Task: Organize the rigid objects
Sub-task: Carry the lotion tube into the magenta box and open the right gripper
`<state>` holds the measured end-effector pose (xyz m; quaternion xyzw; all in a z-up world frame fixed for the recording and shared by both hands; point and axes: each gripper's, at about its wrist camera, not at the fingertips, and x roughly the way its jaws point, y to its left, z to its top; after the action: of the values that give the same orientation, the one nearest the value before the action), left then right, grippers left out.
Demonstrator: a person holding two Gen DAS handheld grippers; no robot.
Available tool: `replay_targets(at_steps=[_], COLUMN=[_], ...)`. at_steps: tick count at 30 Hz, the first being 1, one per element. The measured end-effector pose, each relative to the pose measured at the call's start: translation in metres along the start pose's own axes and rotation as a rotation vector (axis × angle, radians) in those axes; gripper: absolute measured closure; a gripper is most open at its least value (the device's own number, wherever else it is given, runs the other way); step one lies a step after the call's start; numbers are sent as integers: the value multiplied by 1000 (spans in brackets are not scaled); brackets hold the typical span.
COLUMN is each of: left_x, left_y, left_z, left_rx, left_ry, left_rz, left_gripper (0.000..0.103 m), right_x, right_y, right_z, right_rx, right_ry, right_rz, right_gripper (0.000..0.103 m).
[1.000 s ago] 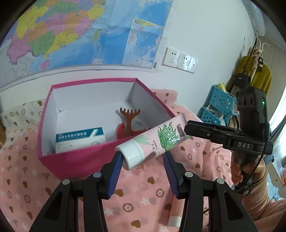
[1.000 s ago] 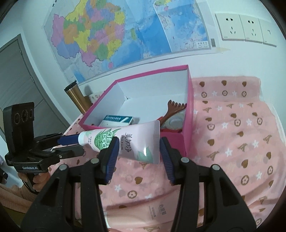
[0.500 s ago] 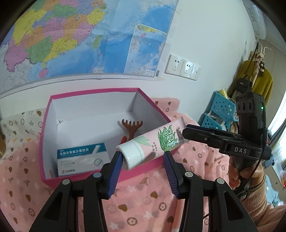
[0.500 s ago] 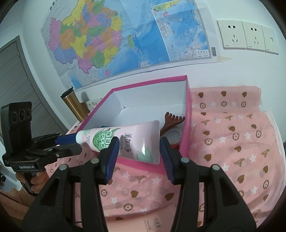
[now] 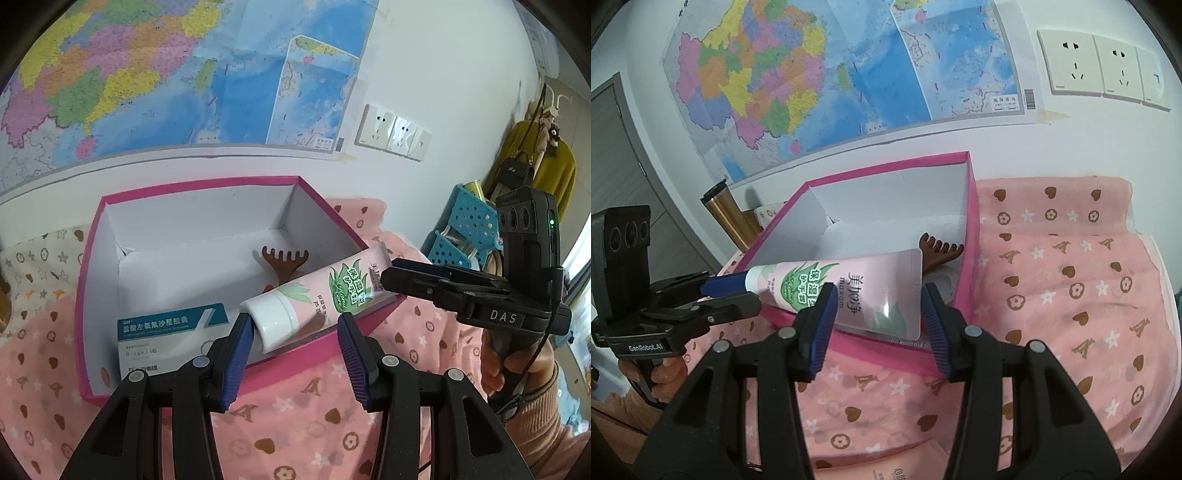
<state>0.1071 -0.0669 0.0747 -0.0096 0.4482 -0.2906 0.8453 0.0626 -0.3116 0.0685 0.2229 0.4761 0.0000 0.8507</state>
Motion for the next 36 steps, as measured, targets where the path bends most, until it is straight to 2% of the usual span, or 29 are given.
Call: replay_targets(at_steps=[23,31,36], left_x=[28,43,41], left_y=[13,23,23], left_z=[6,6,4], left_rx=[-33,-76,-73], left_ry=[62,105,97], left_rz=[20,14,18], left_gripper=[56,56,56], right_x=[19,22,19], right_y=[-6,-3,-2], right_z=[3,4,3], right_rx=[4,3,3], right_ry=[49,44,29], right_rz=[-49,-85,-95], right_gripper=[53,53,53])
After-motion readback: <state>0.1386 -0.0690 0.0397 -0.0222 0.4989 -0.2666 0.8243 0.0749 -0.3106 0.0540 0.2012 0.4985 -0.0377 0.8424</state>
